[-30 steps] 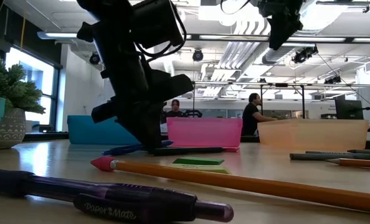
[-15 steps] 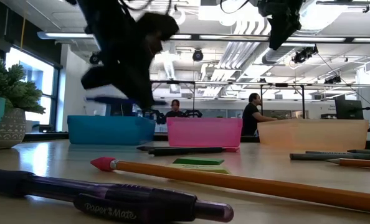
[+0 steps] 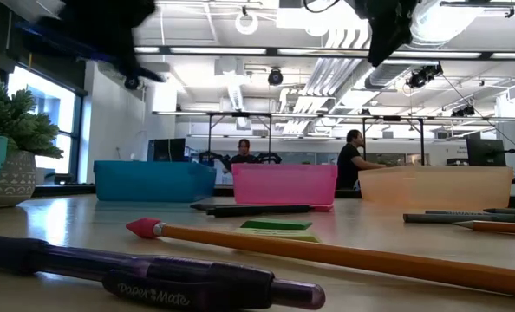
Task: Sort crayons/erasers/pens/pencils in bins
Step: Put the blue pen into the blue bin
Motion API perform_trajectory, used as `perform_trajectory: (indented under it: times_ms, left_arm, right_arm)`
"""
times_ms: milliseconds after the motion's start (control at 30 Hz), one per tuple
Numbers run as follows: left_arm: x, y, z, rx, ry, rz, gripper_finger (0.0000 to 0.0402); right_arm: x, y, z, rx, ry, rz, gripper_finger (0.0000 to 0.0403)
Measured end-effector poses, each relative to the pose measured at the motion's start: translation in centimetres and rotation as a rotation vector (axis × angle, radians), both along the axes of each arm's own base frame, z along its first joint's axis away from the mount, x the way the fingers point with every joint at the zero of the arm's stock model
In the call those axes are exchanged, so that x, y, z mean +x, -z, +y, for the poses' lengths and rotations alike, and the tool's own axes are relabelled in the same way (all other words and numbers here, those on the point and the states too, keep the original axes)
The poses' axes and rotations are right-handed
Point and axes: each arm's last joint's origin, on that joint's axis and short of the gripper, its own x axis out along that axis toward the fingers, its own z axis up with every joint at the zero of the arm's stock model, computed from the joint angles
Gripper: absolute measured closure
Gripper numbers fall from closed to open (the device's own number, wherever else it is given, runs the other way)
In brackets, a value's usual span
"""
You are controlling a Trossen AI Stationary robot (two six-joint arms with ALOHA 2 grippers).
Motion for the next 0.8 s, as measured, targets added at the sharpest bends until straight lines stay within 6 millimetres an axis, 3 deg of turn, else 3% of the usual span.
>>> perform_trajectory:
  times_ms: [433, 800]
  left_arm:
    - [-6.6, 0.0, -5.9, -0.142, -0.094, 0.231, 0.0387]
    - [-8.2, 2.5, -10.2, -0.131, -0.092, 0.346, 0.0387]
  right_arm:
    - [2.4, 0.0, 2.9, 0.042, -0.078, -0.069, 0.0258]
    - [5.8, 1.5, 5.5, 0.124, -0.122, -0.038, 0.0258]
